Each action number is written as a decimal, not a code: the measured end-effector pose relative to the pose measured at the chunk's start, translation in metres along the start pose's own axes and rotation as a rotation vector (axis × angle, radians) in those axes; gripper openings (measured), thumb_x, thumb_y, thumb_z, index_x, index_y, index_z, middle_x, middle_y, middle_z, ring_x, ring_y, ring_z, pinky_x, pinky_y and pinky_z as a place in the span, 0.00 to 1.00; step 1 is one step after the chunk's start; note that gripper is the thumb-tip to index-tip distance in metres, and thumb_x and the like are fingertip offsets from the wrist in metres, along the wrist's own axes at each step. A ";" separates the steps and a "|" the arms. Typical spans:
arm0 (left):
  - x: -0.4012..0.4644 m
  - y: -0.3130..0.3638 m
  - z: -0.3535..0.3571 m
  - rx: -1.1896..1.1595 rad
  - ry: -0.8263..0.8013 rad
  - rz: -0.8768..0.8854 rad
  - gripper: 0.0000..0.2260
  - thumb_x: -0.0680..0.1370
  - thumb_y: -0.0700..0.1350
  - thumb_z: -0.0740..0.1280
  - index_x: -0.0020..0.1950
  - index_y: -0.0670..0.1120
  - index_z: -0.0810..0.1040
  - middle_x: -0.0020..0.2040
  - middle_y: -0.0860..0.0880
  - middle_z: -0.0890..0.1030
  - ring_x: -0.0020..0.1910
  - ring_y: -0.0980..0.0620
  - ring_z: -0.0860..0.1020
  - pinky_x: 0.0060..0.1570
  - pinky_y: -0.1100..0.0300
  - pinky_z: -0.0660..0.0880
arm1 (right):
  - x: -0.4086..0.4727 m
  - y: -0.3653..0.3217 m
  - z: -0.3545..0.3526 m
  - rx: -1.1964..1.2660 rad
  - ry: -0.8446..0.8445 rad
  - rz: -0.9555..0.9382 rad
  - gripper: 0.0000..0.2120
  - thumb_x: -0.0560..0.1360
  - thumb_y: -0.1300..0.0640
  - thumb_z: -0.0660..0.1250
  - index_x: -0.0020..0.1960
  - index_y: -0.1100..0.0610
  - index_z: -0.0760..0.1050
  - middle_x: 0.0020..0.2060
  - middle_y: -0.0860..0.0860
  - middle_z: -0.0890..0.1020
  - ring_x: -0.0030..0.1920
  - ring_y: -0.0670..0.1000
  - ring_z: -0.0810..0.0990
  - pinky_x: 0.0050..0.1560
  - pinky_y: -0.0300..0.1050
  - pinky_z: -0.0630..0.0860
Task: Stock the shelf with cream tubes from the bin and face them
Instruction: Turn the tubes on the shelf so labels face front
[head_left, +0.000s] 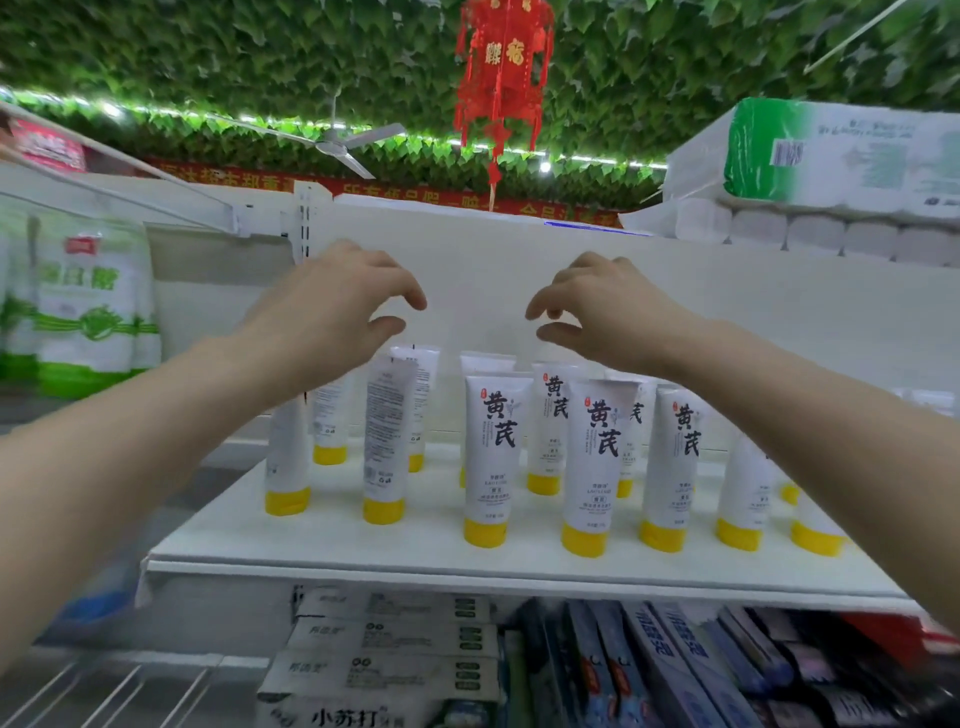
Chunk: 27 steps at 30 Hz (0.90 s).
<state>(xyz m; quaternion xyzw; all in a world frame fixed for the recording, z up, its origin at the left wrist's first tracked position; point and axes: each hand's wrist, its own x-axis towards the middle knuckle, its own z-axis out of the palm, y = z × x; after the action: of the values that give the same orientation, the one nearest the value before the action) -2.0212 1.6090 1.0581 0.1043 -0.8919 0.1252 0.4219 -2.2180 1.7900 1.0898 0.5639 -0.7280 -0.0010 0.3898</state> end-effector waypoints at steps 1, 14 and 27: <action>-0.009 -0.004 -0.004 0.008 0.027 0.011 0.11 0.77 0.46 0.67 0.58 0.55 0.78 0.59 0.53 0.78 0.60 0.48 0.71 0.58 0.49 0.71 | -0.003 -0.007 -0.004 0.005 0.047 -0.001 0.14 0.79 0.47 0.63 0.62 0.47 0.77 0.51 0.47 0.81 0.59 0.54 0.72 0.54 0.50 0.68; -0.099 -0.012 -0.048 0.072 -0.003 -0.166 0.13 0.77 0.48 0.66 0.62 0.52 0.76 0.54 0.50 0.78 0.56 0.45 0.72 0.53 0.49 0.72 | -0.012 -0.091 -0.030 0.081 0.154 -0.157 0.13 0.80 0.52 0.62 0.63 0.47 0.75 0.52 0.46 0.81 0.61 0.54 0.71 0.54 0.50 0.65; -0.092 -0.058 -0.030 0.096 -0.134 -0.133 0.15 0.80 0.48 0.60 0.68 0.55 0.70 0.56 0.51 0.79 0.57 0.46 0.72 0.54 0.50 0.72 | 0.013 -0.122 -0.016 -0.060 0.057 -0.138 0.27 0.75 0.68 0.61 0.66 0.42 0.70 0.57 0.45 0.79 0.61 0.53 0.70 0.54 0.50 0.65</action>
<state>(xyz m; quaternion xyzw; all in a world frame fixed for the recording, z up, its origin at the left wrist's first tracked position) -1.9253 1.5707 1.0123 0.1913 -0.9022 0.1323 0.3632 -2.1092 1.7416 1.0548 0.6009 -0.6756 -0.0337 0.4259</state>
